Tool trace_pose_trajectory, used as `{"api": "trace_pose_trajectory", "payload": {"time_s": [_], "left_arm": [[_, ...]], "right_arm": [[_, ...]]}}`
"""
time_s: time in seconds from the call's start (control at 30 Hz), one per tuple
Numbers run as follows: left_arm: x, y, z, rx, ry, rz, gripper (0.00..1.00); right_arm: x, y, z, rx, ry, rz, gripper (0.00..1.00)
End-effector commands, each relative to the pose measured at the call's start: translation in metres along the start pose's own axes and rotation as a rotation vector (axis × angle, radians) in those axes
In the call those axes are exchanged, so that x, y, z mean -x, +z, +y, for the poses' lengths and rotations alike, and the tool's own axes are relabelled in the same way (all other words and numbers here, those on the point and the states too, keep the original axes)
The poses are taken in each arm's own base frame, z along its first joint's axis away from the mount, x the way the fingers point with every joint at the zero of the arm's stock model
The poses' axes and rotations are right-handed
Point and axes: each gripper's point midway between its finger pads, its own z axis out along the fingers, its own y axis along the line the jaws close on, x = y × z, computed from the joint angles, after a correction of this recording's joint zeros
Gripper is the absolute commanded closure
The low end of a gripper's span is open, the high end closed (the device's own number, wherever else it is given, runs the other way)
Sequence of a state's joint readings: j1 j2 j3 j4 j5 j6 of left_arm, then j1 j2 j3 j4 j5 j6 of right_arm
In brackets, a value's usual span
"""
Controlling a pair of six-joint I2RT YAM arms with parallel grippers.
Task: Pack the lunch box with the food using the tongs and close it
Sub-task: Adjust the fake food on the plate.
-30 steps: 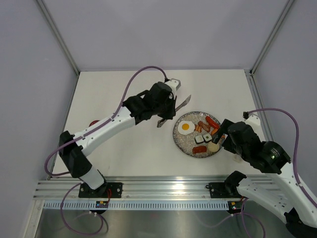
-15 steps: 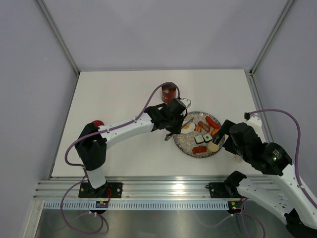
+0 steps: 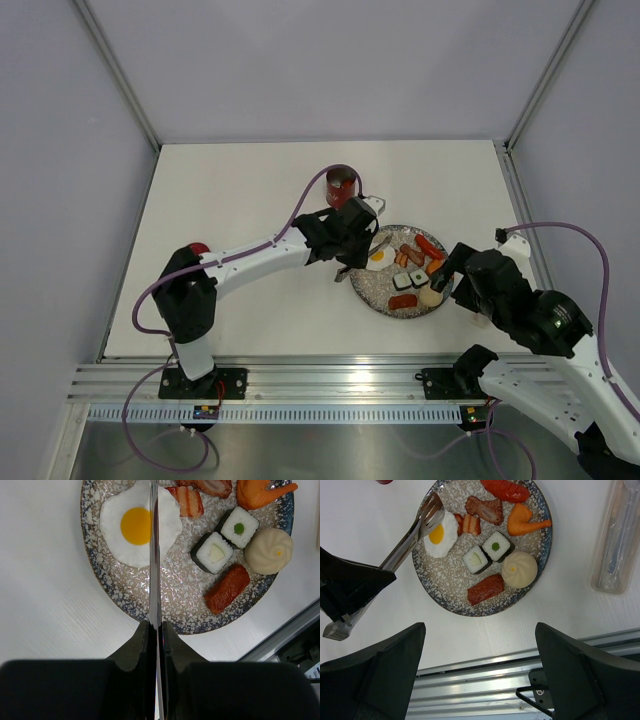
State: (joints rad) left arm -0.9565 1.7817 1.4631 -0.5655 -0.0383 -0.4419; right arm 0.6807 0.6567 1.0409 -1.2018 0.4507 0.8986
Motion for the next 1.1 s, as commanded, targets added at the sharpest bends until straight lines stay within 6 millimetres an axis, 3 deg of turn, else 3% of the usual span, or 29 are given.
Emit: {"api": "trace_pose_trajectory", "payload": {"time_s": [0.0, 0.23, 0.43, 0.5, 0.67, 1.07], "left_arm": [[0.028, -0.016, -0.009, -0.021, -0.003, -0.109, 1.00], [0.051, -0.019, -0.015, -0.023, 0.002, -0.162, 1.00], [0.056, 0.012, -0.018, -0.008, 0.007, -0.137, 1.00], [0.047, 0.024, -0.016, 0.003, 0.004, -0.099, 1.00], [0.035, 0.028, -0.010, 0.026, -0.012, -0.064, 1.00], [-0.014, -0.007, 0.010, 0.072, -0.055, 0.056, 1.00]], "right_arm": [[-0.003, -0.001, -0.002, -0.003, 0.019, 0.004, 0.01], [-0.003, -0.002, -0.003, 0.002, 0.025, 0.002, 0.01], [-0.004, -0.002, -0.003, 0.013, 0.042, 0.000, 0.01], [-0.003, -0.004, -0.003, 0.016, 0.044, -0.003, 0.00], [-0.003, -0.005, -0.003, 0.017, 0.043, -0.002, 0.00], [-0.004, -0.005, -0.004, 0.020, 0.051, -0.005, 0.01]]}}
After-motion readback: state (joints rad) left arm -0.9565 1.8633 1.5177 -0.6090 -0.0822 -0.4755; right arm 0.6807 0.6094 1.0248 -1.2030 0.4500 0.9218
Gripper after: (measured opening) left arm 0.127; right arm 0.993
